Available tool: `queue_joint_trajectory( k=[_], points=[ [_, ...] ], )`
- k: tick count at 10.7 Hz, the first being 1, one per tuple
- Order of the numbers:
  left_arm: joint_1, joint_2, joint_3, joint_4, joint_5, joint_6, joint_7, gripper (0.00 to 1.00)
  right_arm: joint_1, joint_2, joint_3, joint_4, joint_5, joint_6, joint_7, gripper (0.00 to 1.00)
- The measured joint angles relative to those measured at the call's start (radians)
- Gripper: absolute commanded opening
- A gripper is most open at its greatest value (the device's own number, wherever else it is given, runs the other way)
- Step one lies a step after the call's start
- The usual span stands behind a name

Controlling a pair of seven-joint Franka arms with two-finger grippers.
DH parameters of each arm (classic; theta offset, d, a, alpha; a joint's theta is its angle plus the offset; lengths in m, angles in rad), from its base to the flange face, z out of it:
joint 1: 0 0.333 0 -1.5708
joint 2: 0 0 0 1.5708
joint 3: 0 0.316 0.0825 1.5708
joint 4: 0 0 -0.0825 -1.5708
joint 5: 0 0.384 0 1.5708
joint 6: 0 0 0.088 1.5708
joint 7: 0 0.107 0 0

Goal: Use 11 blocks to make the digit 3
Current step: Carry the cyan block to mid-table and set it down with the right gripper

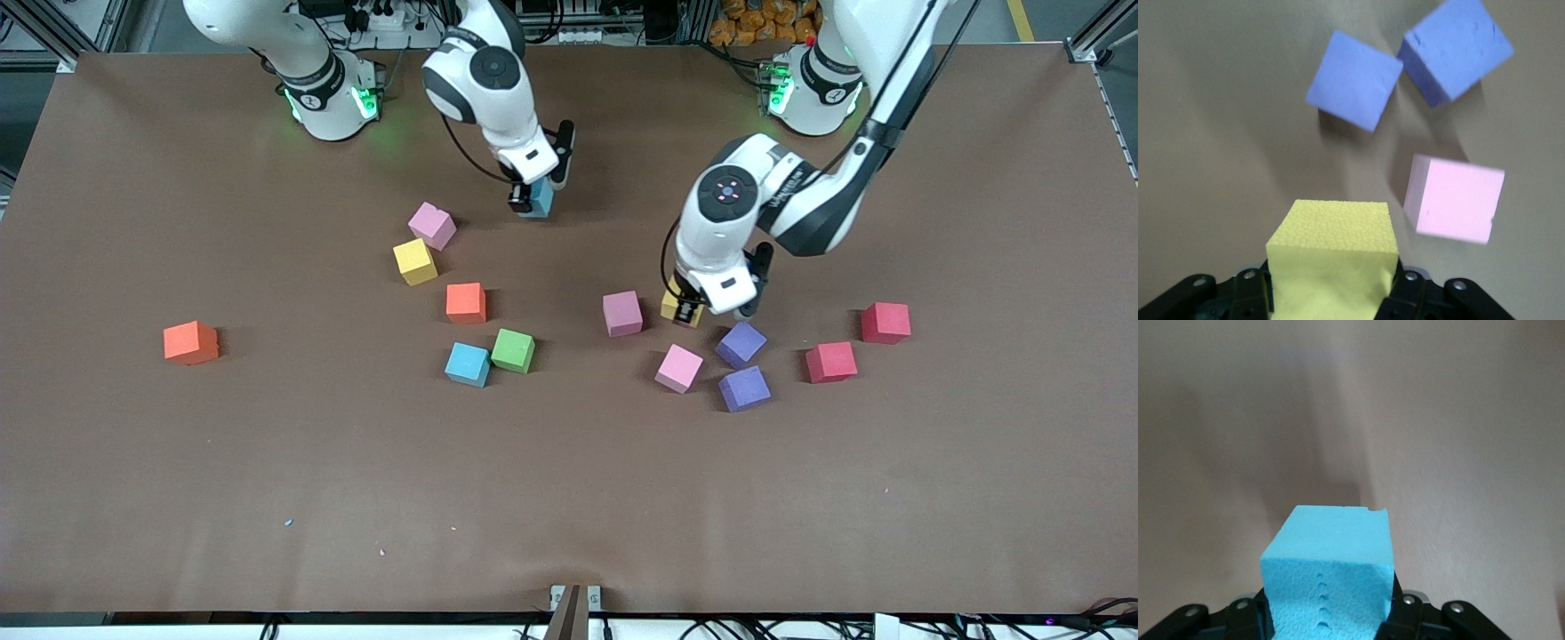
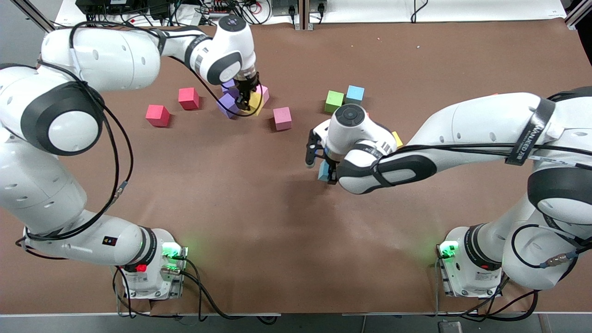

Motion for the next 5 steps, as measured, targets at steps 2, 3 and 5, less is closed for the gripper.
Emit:
queue_joint_trajectory(
  k=[2, 3, 5],
  points=[
    [0.044, -0.013, -0.013, -0.018, -0.056, 0.0, 0.0, 0.0, 0.015, 0.056, 0.0, 0.096, 0.0, -0.011, 0.012, 0.0],
    [0.059, -0.02, -0.025, -0.028, -0.078, 0.0, 0.0, 0.0, 0.027, 0.094, -0.001, 0.164, -0.002, -0.057, 0.043, 0.0],
    [0.065, -0.031, -0.04, -0.055, -0.095, 0.004, -0.001, 0.0, 0.055, 0.169, -0.001, 0.32, -0.045, -0.194, 0.122, 0.0]
  ],
)
